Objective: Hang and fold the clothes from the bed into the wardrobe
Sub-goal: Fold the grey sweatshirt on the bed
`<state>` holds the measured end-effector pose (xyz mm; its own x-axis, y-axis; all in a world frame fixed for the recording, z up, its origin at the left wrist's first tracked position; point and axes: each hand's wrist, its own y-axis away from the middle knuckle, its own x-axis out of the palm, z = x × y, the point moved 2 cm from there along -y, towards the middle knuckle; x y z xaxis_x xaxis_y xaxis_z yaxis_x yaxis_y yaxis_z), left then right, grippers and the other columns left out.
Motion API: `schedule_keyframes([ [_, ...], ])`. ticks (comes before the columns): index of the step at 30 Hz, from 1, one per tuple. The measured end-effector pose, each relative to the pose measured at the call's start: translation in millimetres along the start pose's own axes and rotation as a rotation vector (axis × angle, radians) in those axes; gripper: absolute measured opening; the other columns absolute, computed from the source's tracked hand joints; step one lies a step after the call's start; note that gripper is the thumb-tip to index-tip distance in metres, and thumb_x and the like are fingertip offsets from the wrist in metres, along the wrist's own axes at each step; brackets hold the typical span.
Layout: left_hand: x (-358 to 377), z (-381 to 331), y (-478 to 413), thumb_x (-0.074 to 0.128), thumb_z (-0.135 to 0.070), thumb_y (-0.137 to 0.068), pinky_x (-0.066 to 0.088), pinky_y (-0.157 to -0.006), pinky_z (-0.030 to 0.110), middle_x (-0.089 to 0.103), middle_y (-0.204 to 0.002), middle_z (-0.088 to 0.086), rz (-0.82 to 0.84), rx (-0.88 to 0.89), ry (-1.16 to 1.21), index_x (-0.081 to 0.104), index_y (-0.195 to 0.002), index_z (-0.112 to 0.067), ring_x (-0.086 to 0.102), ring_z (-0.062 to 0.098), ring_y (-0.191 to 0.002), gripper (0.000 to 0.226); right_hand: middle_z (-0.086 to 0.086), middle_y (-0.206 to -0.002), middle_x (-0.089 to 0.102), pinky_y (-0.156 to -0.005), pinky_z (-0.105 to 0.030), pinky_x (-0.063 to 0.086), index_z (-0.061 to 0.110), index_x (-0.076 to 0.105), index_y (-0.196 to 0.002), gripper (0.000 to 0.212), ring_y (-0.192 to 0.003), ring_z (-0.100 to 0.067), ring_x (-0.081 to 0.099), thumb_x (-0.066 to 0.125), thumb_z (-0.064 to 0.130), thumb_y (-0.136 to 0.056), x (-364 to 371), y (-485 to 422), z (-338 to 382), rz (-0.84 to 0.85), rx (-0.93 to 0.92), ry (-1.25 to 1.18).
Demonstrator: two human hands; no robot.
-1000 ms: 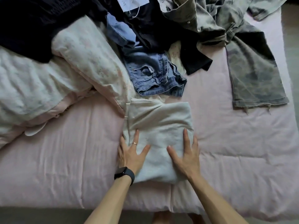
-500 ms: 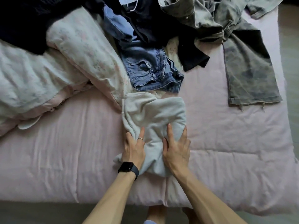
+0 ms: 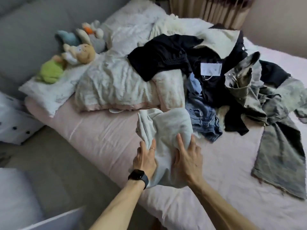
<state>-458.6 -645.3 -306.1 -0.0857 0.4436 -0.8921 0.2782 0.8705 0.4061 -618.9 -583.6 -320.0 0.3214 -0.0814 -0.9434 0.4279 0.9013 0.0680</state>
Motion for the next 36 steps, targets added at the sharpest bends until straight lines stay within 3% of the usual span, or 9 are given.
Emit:
schedule_keyframes([
  [3,-70.6,30.1,46.3,0.041,-0.008,-0.093,0.046,-0.084,0.044,0.020,-0.128,0.008,-0.202,-0.162,0.075,0.019,-0.157,-0.032,0.045,0.035,-0.110,0.071,-0.027,-0.156,0.025,-0.085,-0.052,0.050,0.029,0.036,-0.154,0.069,-0.108,-0.045,0.047,0.064,0.026,-0.091,-52.6,-8.1,68.7,-0.032,-0.237,-0.041],
  [8,-178.3,92.1,167.2,0.042,-0.005,-0.090,0.042,-0.073,0.040,0.019,-0.131,0.008,-0.545,-0.426,0.101,0.020,-0.155,-0.036,0.048,0.040,-0.102,0.075,-0.026,-0.150,0.032,-0.075,-0.047,0.050,0.031,0.042,-0.149,0.071,-0.092,-0.040,0.049,0.071,0.020,-0.086,-139.4,28.6,204.0,-0.136,-0.638,-0.253],
  [11,-229.7,120.0,248.6,0.043,-0.005,-0.088,0.040,-0.063,0.036,0.022,-0.126,0.007,-0.722,-0.550,0.014,0.022,-0.155,-0.038,0.052,0.041,-0.090,0.077,-0.025,-0.154,0.028,-0.081,-0.050,0.049,0.034,0.038,-0.152,0.073,-0.104,-0.043,0.048,0.068,0.018,-0.088,-182.0,67.2,271.6,-0.186,-0.824,-0.402],
  [16,-287.6,157.3,416.8,0.049,0.000,-0.083,0.034,-0.057,0.035,0.029,-0.116,0.009,-0.944,-0.794,-0.171,0.030,-0.155,-0.028,0.052,0.038,-0.089,0.079,-0.028,-0.156,0.026,-0.092,-0.052,0.043,0.032,0.038,-0.154,0.064,-0.115,-0.047,0.047,0.059,0.025,-0.094,-242.5,176.3,382.5,-0.192,-1.142,-0.639],
  [20,-304.6,181.6,551.4,0.054,0.004,-0.082,0.029,-0.053,0.033,0.043,-0.109,0.016,-1.016,-1.037,-0.284,0.038,-0.153,-0.022,0.049,0.037,-0.079,0.077,-0.029,-0.154,0.028,-0.091,-0.051,0.043,0.028,0.041,-0.153,0.057,-0.112,-0.043,0.046,0.059,0.032,-0.098,-278.7,290.2,456.1,-0.160,-1.352,-0.827],
  [23,-306.3,197.2,636.2,0.054,0.006,-0.080,0.030,-0.050,0.033,0.027,-0.107,0.011,-1.023,-1.201,-0.334,0.036,-0.153,-0.022,0.043,0.034,-0.070,0.080,-0.028,-0.157,0.024,-0.094,-0.051,0.042,0.027,0.038,-0.154,0.057,-0.117,-0.042,0.042,0.055,0.033,-0.100,-298.6,369.7,493.7,-0.082,-1.501,-0.920],
  [26,-305.2,214.1,704.3,0.048,0.003,-0.085,0.036,-0.055,0.037,0.019,-0.110,0.005,-1.000,-1.349,-0.358,0.021,-0.157,-0.027,0.047,0.033,-0.080,0.082,-0.024,-0.160,0.019,-0.093,-0.050,0.044,0.032,0.032,-0.156,0.059,-0.118,-0.041,0.042,0.053,0.034,-0.101,-311.7,437.4,523.8,0.041,-1.591,-0.935],
  [30,-307.0,246.1,791.5,0.046,-0.001,-0.091,0.050,-0.067,0.043,0.021,-0.122,0.007,-0.995,-1.480,-0.376,0.016,-0.157,-0.027,0.049,0.034,-0.098,0.077,-0.015,-0.163,0.011,-0.101,-0.052,0.043,0.039,0.025,-0.156,0.060,-0.129,-0.040,0.035,0.049,0.037,-0.101,-327.1,525.5,579.4,0.221,-1.741,-0.938],
  [36,-320.8,326.0,938.0,0.048,-0.009,-0.096,0.050,-0.077,0.043,0.018,-0.141,0.015,-0.922,-1.679,-0.364,0.025,-0.155,-0.024,0.050,0.036,-0.106,0.064,-0.015,-0.159,0.014,-0.107,-0.053,0.038,0.037,0.021,-0.156,0.059,-0.130,-0.043,0.033,0.044,0.040,-0.102,-345.5,678.0,690.6,0.318,-1.955,-0.839],
])
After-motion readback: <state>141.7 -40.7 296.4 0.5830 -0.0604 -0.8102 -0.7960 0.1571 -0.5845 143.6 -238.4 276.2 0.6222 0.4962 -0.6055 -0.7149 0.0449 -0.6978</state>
